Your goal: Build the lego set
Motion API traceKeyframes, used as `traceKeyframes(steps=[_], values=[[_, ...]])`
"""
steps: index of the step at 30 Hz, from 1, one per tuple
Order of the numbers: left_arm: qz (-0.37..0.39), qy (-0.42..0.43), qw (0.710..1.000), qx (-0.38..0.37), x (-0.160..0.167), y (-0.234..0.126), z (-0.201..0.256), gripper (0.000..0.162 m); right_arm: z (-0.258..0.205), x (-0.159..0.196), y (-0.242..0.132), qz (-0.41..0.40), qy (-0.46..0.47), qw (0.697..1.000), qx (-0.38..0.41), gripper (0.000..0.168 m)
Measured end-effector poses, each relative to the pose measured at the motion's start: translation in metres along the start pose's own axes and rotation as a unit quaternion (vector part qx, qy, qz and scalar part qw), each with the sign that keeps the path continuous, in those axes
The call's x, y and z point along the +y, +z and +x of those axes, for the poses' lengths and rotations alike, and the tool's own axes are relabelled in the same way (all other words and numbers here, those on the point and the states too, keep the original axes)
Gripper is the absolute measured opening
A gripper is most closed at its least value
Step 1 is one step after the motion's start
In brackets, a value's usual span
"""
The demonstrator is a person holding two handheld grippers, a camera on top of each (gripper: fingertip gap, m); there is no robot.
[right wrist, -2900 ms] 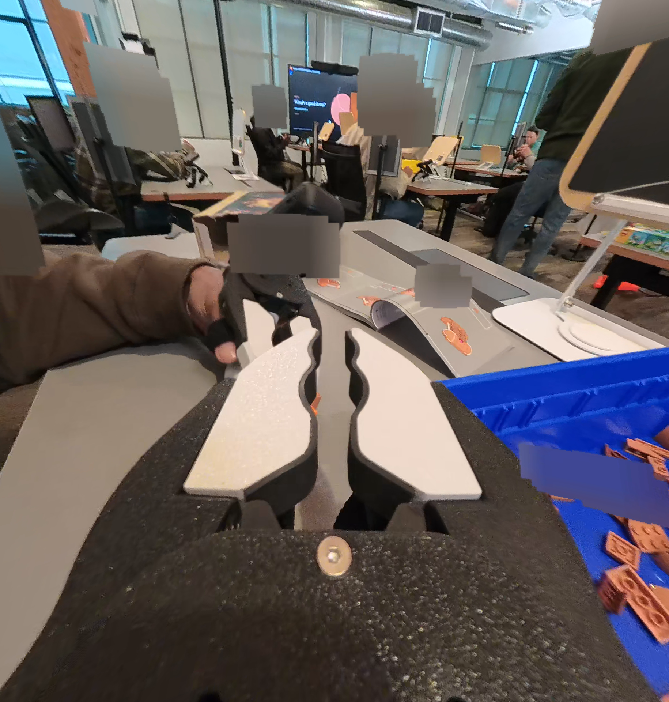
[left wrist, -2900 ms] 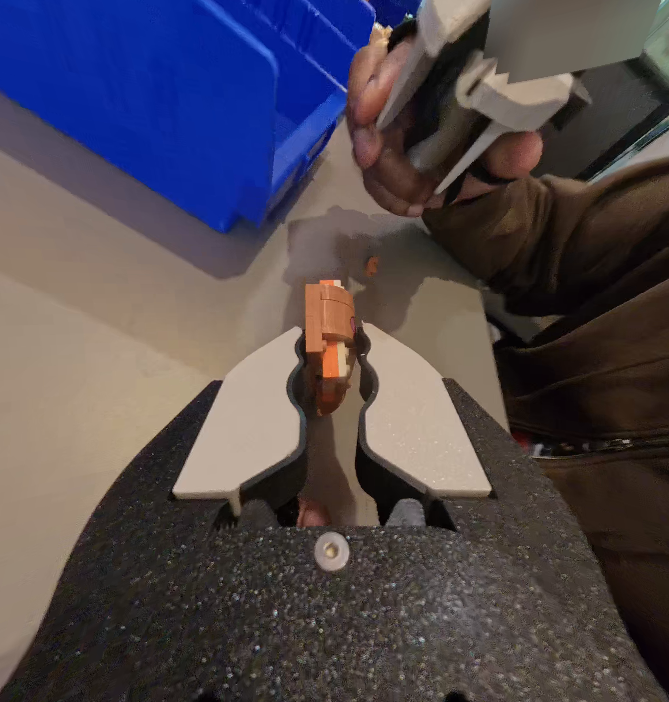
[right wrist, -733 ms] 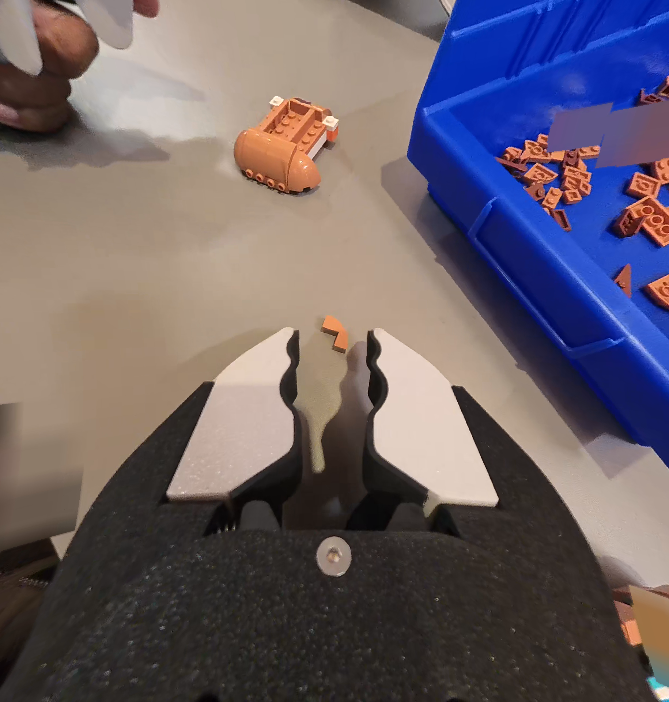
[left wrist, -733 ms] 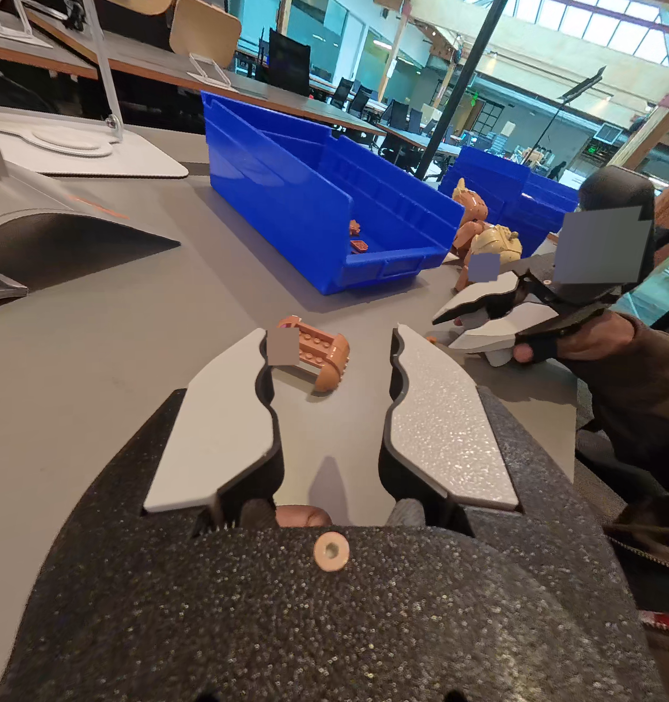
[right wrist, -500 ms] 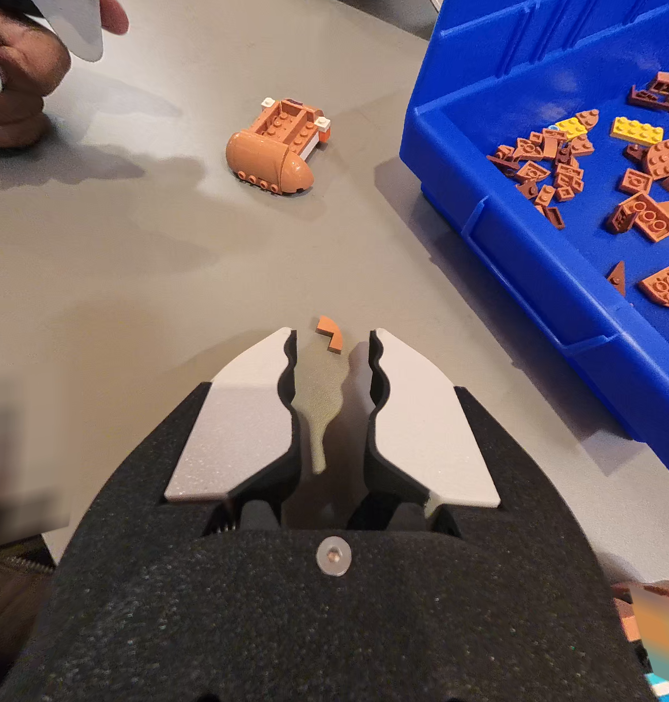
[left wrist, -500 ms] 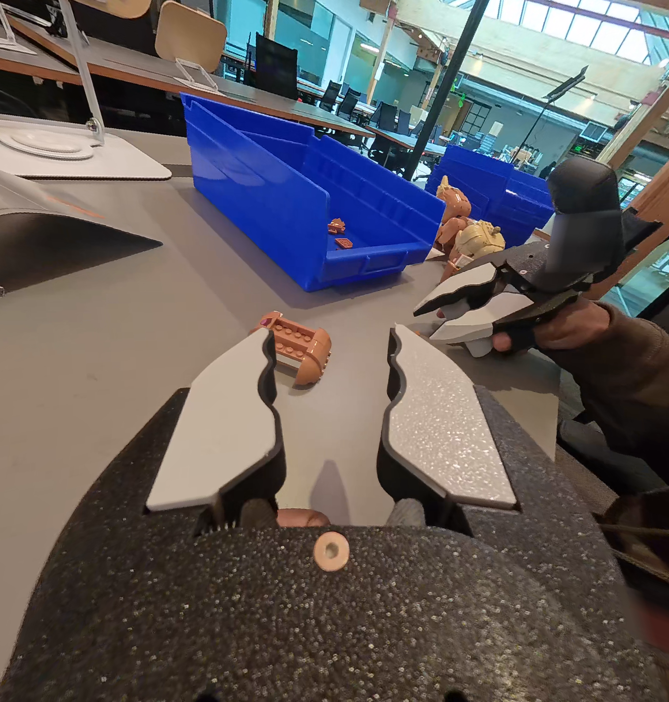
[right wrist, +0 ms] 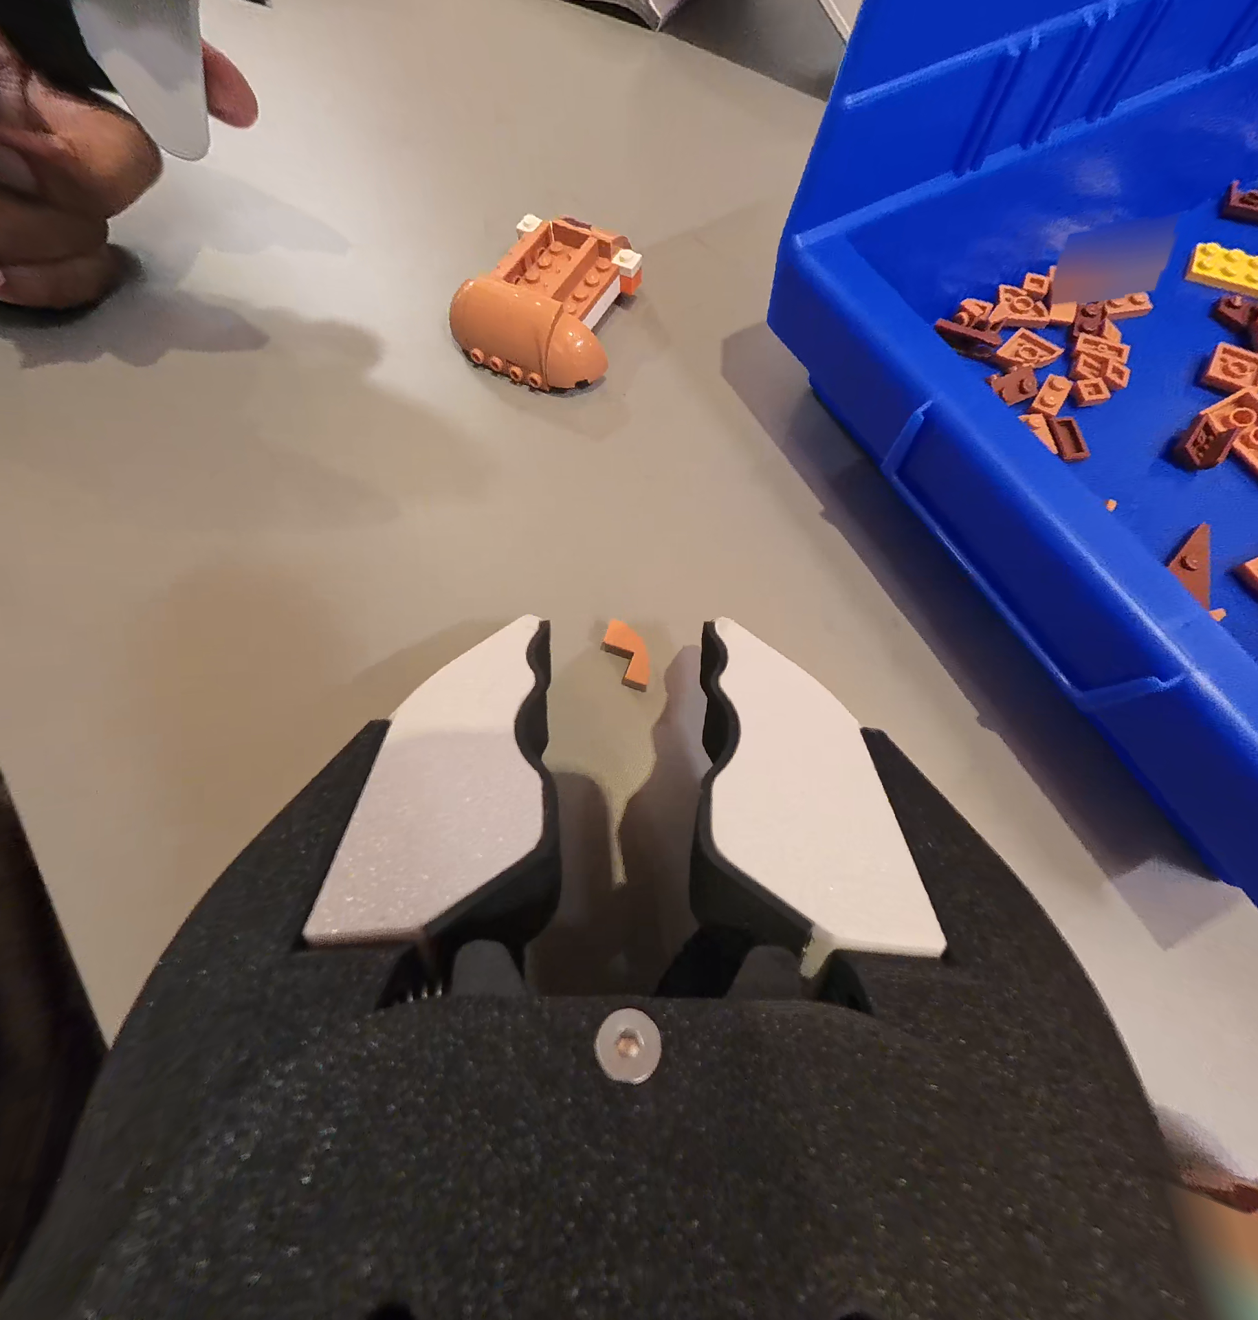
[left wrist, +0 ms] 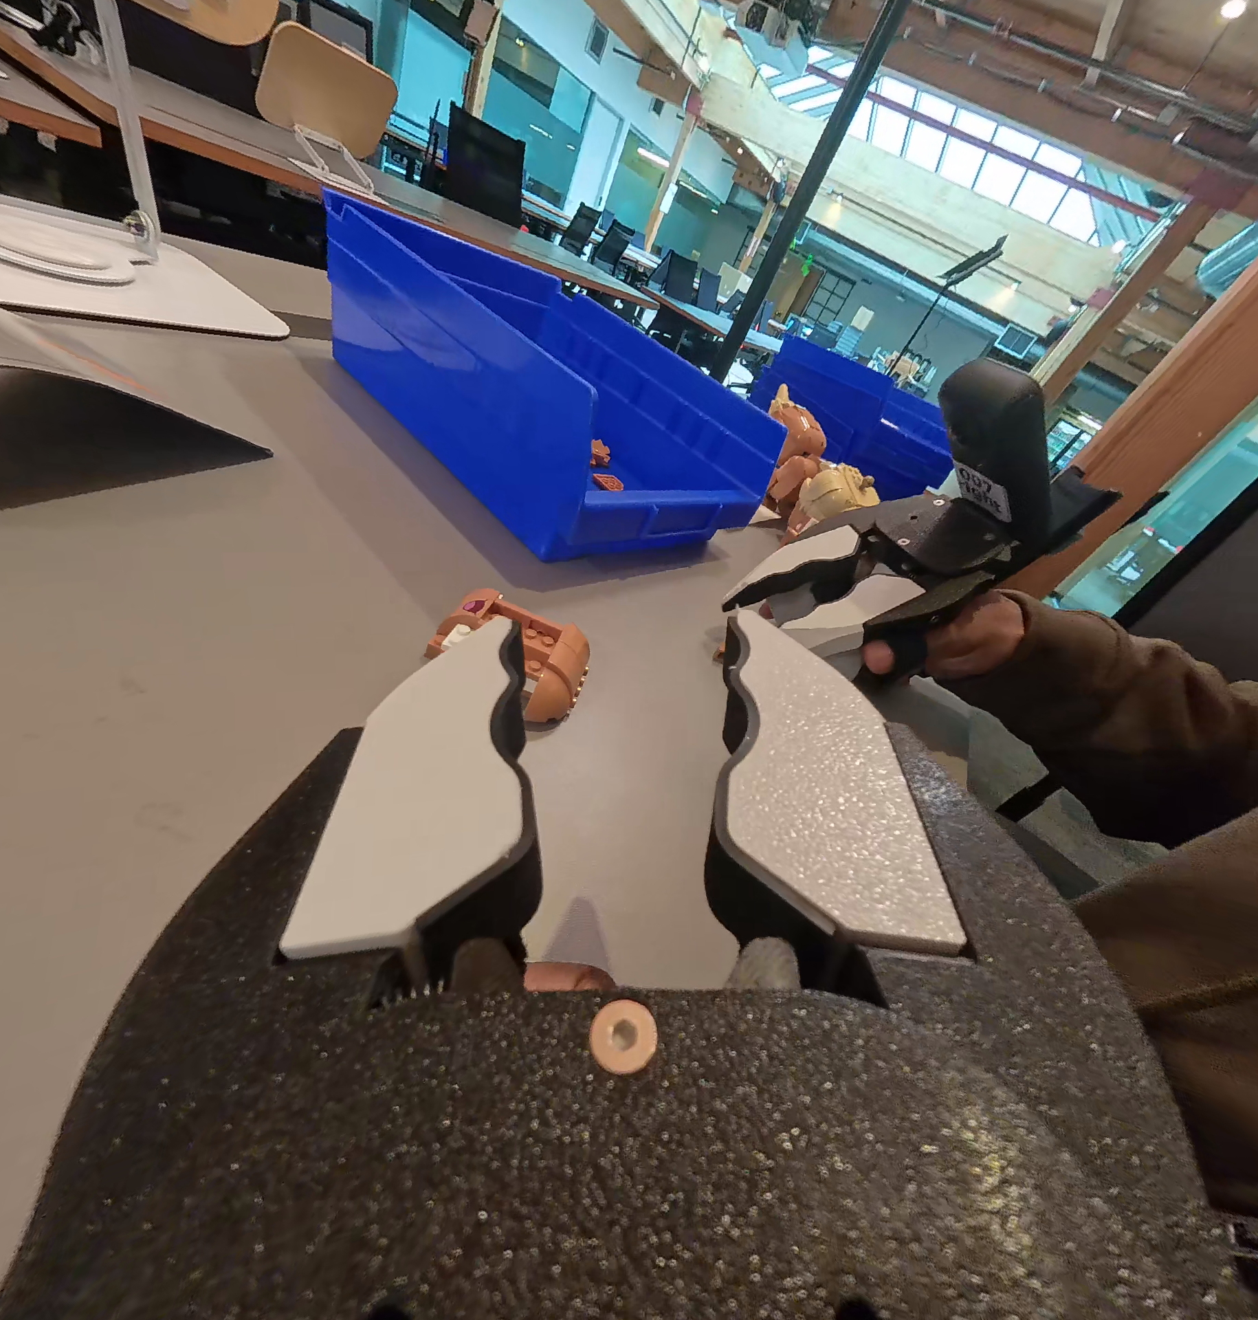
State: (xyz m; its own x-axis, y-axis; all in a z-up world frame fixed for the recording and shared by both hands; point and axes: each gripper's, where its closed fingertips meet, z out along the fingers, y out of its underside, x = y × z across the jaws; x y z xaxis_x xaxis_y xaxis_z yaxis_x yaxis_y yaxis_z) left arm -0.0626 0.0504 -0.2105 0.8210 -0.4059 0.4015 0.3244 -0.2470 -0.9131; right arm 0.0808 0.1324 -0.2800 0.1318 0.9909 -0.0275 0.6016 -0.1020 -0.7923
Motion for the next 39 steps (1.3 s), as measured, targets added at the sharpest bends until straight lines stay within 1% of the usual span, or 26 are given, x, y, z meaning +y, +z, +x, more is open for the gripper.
traceKeyframes(steps=[7,17,26,30,39], values=[[0.0,-0.002,1.0,0.001,0.0,0.0,0.0,0.053,-0.001,0.002,0.002,-0.01,0.008,1.0,-0.013,0.042],[-0.001,-0.004,1.0,-0.001,0.0,0.0,-0.001,0.052,-0.004,0.014,0.012,-0.066,-0.031,0.997,0.006,0.041],[0.006,-0.002,1.0,-0.001,-0.002,-0.001,-0.001,0.052,-0.001,0.013,0.012,-0.066,-0.033,0.997,0.024,0.031],[0.007,-0.002,1.0,-0.001,-0.002,-0.001,-0.001,0.052,-0.001,0.012,0.013,-0.067,-0.037,0.997,0.023,0.013],[0.011,-0.003,1.0,-0.004,-0.003,-0.002,-0.001,0.052,-0.002,0.009,0.017,-0.067,-0.054,0.996,0.009,0.012]])
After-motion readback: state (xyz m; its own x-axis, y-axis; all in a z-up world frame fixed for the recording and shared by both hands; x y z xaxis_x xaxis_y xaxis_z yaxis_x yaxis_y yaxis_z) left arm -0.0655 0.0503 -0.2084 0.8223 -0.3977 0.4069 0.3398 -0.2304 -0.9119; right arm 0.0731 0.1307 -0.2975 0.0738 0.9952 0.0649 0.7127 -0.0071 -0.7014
